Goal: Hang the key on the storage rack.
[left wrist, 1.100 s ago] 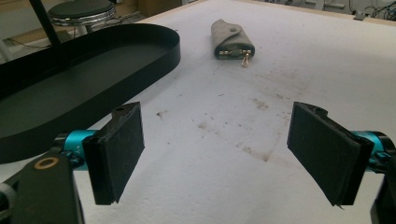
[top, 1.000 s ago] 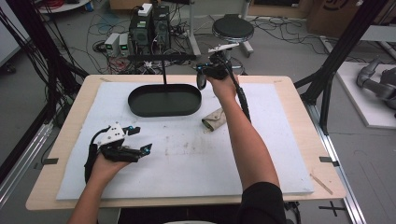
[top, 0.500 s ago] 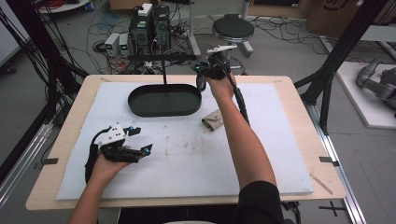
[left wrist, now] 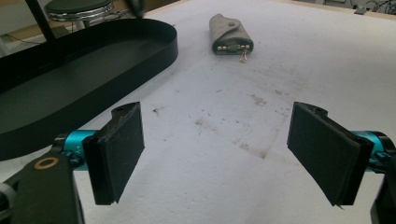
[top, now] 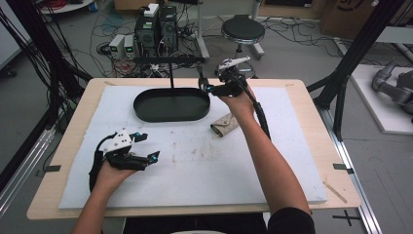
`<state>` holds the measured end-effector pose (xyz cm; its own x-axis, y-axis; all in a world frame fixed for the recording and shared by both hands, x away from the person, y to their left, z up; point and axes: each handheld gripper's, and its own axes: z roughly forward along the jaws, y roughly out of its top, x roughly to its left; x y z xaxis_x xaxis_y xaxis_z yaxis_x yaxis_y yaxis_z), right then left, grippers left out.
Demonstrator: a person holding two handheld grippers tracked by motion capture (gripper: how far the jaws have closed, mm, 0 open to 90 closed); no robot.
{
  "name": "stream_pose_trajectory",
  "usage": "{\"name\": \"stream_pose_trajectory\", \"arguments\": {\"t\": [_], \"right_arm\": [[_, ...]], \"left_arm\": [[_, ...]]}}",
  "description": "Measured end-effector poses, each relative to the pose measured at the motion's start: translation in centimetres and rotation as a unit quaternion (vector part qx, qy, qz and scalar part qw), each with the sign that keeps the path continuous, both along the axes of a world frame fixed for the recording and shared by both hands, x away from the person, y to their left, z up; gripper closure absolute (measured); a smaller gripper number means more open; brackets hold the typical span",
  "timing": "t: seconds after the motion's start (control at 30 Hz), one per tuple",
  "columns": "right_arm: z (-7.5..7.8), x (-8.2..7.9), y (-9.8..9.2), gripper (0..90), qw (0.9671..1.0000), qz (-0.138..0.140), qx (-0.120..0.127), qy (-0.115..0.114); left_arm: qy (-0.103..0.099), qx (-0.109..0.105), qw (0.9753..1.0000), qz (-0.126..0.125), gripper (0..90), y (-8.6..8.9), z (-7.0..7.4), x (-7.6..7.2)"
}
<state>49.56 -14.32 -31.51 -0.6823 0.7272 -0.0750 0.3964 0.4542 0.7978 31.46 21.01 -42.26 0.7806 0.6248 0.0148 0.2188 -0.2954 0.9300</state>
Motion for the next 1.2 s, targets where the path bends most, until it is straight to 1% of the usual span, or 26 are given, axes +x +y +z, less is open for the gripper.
{"name": "stream_pose_trajectory", "arguments": {"t": [0.07,0.1,0.13,0.17,0.2,0.23,0.3,0.37,0.4,0.43,0.47,0.5,0.57,0.6,0.63,0.67,0.73,0.77,0.8,0.83,0.87,0.93,1.0,1.2], "right_arm": [[-0.1,-0.5,-0.1,35.6,0.9999,-0.002,-0.013,0.008],[-0.3,-0.7,-0.1,36.1,0.9999,-0.002,-0.013,0.010],[-0.5,-1.1,-0.3,37.5,1.0000,-0.003,-0.006,-0.001],[-0.8,-1.5,-0.7,37.8,0.9997,-0.005,-0.003,-0.024],[-0.9,-1.8,-1.1,37.8,0.9997,-0.008,-0.002,-0.025],[-1.1,-2.0,-1.5,37.7,0.9998,-0.008,0.000,-0.019],[-1.6,-2.5,-2.3,37.7,0.9998,-0.007,0.011,-0.017],[-1.7,-2.9,-3.0,35.7,0.9999,-0.015,-0.003,-0.004],[-1.9,-3.3,-3.5,35.8,0.9997,-0.018,-0.007,-0.015],[-2.0,-3.7,-3.9,35.7,0.9994,-0.018,-0.005,-0.029],[-2.1,-3.9,-4.2,34.1,0.9995,-0.015,-0.005,-0.029],[-2.2,-4.0,-4.5,30.3,0.9996,-0.016,-0.008,-0.019],[-2.3,-4.2,-5.0,25.7,0.9998,-0.021,0.000,0.001],[-2.4,-4.5,-5.2,25.4,0.9998,-0.018,0.007,-0.003],[-2.6,-4.9,-5.6,25.3,0.9997,-0.008,0.014,-0.016],[-2.7,-5.2,-5.7,24.7,0.9997,-0.006,0.015,-0.019],[-3.1,-5.5,-6.2,21.8,0.9998,-0.008,0.020,-0.001],[-3.3,-5.8,-6.5,21.8,0.9995,-0.007,0.030,-0.002],[-3.6,-6.2,-6.9,21.8,0.9993,-0.002,0.037,-0.010],[-3.8,-6.4,-7.2,21.8,0.9993,-0.002,0.036,-0.008],[-4.0,-6.6,-7.5,21.8,0.9993,-0.005,0.037,0.003],[-4.6,-7.4,-8.3,21.7,0.9985,0.003,0.053,-0.006],[-4.9,-7.8,-8.8,21.3,0.9985,0.004,0.054,-0.005],[-6.6,-9.8,-10.5,21.2,0.9982,0.011,0.059,-0.006]], "left_arm": [[-0.002,0.004,1.0000,0.000,18.7,0.0,0.0,0.0],[-0.002,0.004,1.0000,0.000,18.7,0.0,0.0,0.0],[0.000,0.001,1.0000,0.001,18.7,0.0,0.0,0.0],[0.000,0.001,1.0000,0.002,18.7,0.0,0.0,0.0],[0.000,0.001,1.0000,0.001,18.7,0.0,0.0,-0.1],[-0.001,0.001,1.0000,0.001,18.7,0.0,0.0,0.0],[0.000,0.002,1.0000,0.000,18.7,0.0,0.0,0.0],[0.001,0.004,1.0000,0.001,18.7,-0.1,-0.1,0.0],[0.001,0.007,1.0000,0.000,18.7,-0.1,-0.1,0.0],[0.001,0.008,1.0000,-0.001,18.7,-0.1,-0.1,0.0],[0.003,0.007,1.0000,0.000,18.7,-0.2,-0.2,0.0],[0.003,0.007,1.0000,0.000,18.7,-0.2,-0.2,0.0],[0.002,0.008,1.0000,-0.002,18.7,-0.3,-0.2,0.0],[0.003,0.008,1.0000,-0.002,18.7,-0.3,-0.2,0.0],[0.003,0.009,1.0000,-0.002,18.7,-0.3,-0.2,0.0],[0.004,0.008,1.0000,-0.001,18.7,-0.3,-0.2,-0.1],[0.005,0.006,1.0000,-0.001,18.7,-0.3,-0.2,-0.1],[0.006,0.005,1.0000,-0.001,18.7,-0.3,-0.3,-0.1],[0.006,0.006,1.0000,-0.001,18.7,-0.3,-0.3,-0.1],[0.006,0.006,1.0000,-0.002,18.7,-0.3,-0.3,-0.1],[0.006,0.006,1.0000,-0.002,18.7,-0.3,-0.3,-0.1],[0.006,0.006,1.0000,-0.002,18.7,-0.3,-0.3,0.0],[0.007,0.006,1.0000,-0.001,18.7,-0.3,-0.3,0.0],[0.007,0.005,1.0000,-0.002,18.7,-0.4,-0.3,-0.1]]}}
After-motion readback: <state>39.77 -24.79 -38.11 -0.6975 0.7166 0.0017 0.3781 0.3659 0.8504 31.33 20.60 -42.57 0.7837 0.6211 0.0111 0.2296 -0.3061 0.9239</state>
